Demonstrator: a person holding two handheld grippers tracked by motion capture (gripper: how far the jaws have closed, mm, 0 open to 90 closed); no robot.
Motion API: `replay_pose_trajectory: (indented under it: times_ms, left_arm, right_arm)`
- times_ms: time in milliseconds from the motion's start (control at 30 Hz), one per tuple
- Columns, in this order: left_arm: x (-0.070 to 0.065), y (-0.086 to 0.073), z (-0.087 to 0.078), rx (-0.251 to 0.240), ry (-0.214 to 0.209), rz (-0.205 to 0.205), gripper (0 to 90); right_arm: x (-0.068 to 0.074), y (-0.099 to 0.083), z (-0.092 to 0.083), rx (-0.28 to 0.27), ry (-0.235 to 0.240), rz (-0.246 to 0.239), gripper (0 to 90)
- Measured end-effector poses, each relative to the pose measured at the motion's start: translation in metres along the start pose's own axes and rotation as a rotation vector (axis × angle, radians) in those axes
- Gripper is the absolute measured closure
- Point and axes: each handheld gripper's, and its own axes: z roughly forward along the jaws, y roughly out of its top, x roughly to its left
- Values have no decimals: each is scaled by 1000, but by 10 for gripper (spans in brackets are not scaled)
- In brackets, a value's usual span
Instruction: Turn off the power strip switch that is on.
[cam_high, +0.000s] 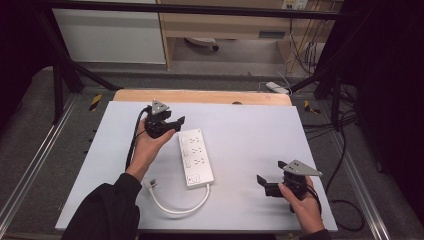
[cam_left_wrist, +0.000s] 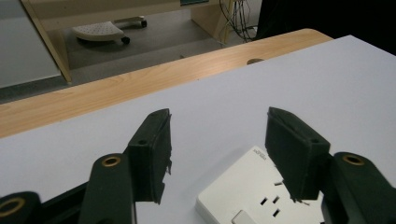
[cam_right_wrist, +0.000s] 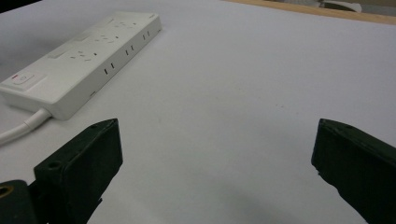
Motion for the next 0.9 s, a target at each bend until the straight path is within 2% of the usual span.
replay_pose_trajectory:
  times_ms: [100, 167, 600, 667, 733, 800, 900]
  left_arm:
    - [2, -2, 2, 8, 2, -21, 429]
    - [3, -3, 3, 8, 11, -18, 447]
    - [-1, -8, 9, 24, 34, -25, 673]
    - [-1, -10, 11, 20, 16, -40, 722]
    - [-2, -13, 11, 15, -22, -96, 748]
    - [-3, -14, 12, 16, -19, -91, 791]
    - [-3, -15, 14, 20, -14, -82, 811]
  right_arm:
    - [0, 0, 0, -1, 1, 0, 23]
    - [0, 0, 0, 0, 2, 0, 23]
    - [0, 0, 0, -1, 4, 1, 23]
    - [1, 0, -1, -1, 6, 8, 23]
    - [0, 0, 0, 0, 6, 8, 23]
    - [0, 0, 0, 4, 8, 5, 23]
    - [0, 0, 0, 3, 7, 6, 23]
